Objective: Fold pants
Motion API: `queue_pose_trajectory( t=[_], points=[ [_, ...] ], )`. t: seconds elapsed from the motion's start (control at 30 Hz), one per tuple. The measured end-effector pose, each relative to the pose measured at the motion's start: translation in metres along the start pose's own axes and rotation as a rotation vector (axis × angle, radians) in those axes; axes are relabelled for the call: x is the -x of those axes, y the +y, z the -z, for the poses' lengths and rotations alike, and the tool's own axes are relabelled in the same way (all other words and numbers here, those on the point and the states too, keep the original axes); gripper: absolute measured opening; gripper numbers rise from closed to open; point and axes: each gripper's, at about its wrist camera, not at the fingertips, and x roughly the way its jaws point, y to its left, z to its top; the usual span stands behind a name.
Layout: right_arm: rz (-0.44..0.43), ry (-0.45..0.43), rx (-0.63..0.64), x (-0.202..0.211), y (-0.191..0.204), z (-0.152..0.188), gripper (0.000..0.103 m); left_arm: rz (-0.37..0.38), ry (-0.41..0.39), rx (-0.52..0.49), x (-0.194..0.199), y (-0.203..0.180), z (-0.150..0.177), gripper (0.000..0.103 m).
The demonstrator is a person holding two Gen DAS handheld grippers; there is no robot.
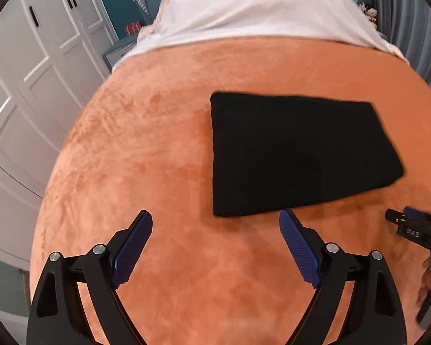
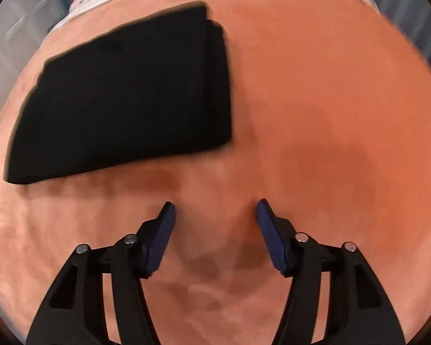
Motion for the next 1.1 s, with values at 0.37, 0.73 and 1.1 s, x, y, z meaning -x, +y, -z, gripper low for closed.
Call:
queue_pose_trajectory(
  t=[0.37, 0.73, 1.1],
  points=[
    [-0.13, -0.323, 0.028, 0.196, 0.024, 0.118, 0.095, -0.009, -0.102, -0.01, 0.129, -0.008, 0.066, 0.094],
    [-0.226, -0.444, 0.056, 0.291, 0.047, 0.182, 0.098, 0.004, -0.122, 0.049, 0.212, -0.001, 0.143, 0.096],
    [-0.103, -0.515, 0.178, 0.323, 0.068, 0.236, 0.098, -0.031, -0.176, 0.043, 0.253, -0.006, 0.183, 0.097]
  ],
)
